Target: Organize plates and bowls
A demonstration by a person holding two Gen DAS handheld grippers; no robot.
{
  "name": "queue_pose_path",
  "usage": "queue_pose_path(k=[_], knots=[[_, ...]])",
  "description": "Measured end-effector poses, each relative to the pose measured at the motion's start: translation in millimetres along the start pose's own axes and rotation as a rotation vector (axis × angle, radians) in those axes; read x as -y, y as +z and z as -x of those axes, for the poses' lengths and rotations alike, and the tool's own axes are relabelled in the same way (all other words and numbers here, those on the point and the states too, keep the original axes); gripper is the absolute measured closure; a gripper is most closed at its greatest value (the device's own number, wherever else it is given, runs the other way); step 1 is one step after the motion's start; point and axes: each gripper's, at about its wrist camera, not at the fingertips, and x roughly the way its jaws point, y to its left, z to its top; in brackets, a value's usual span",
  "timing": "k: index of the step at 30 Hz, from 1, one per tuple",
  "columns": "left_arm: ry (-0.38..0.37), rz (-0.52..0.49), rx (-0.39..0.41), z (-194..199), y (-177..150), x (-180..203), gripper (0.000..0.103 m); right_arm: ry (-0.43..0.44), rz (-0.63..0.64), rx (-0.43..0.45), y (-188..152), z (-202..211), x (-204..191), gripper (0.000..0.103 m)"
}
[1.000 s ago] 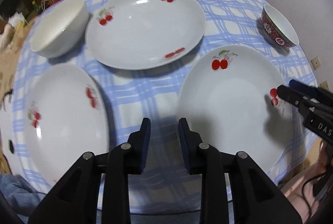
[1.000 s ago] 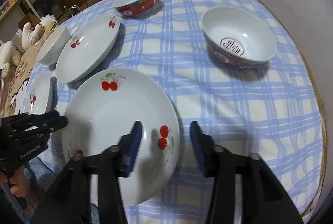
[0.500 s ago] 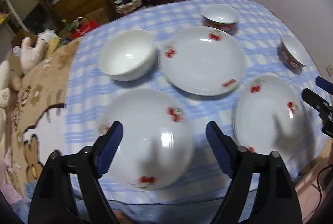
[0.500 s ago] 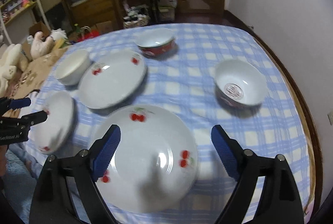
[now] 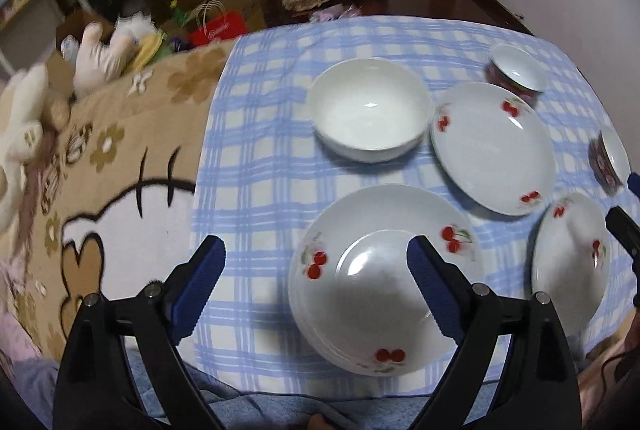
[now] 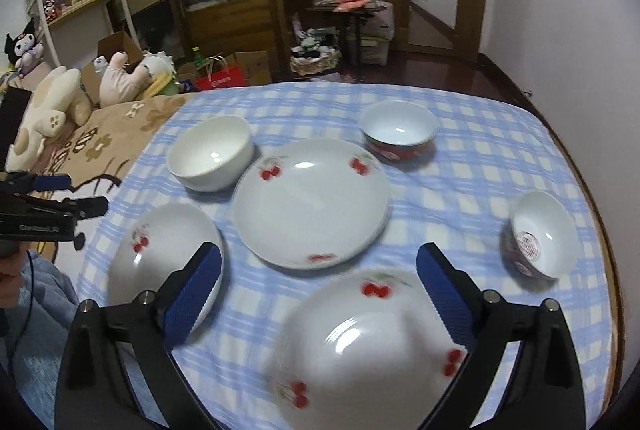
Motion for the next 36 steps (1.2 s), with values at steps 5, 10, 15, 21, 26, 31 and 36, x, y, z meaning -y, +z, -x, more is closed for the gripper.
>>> queue_pose_path(k=[5, 10, 15, 21, 26, 31, 36], knots=[[-0.014, 0.060, -0.044, -26.0, -5.1, -19.9, 0.012, 0.022, 0.021, -0.010, 9.3, -20.6, -30.3, 0.001], [-0.028, 0.082, -0.108, -50.1, -7.9, -30.4, 0.012, 0.040, 0.033, -0.043, 11.3, -43.9, -52.7, 0.001], [-0.063, 0.083, -0.179, -69.5, -8.6, -37.2, 0.012, 0.047, 0.016, -0.096, 7.6, -66.1, -62.0, 0.001], [-0.082, 0.091, -0.242, -88.4, -13.3, -40.3, 0.012, 0.034, 0.011, -0.157, -5.2, -87.7, -67.4, 0.001], [-0.090, 0.087, -0.277, -100.1, -16.7, -37.0, 0.012, 0.031, 0.004, -0.206, -16.3, -99.6, -71.2, 0.001], [-0.098, 0.065, -0.329, -111.1, -23.6, -30.0, 0.023, 0.040, 0.015, -0.257, -27.5, -107.0, -79.8, 0.014], [-0.119, 0.080, -0.356, -118.6, -28.5, -28.5, 0.042, 0.052, 0.008, -0.343, -39.7, -121.0, -86.5, 0.042]])
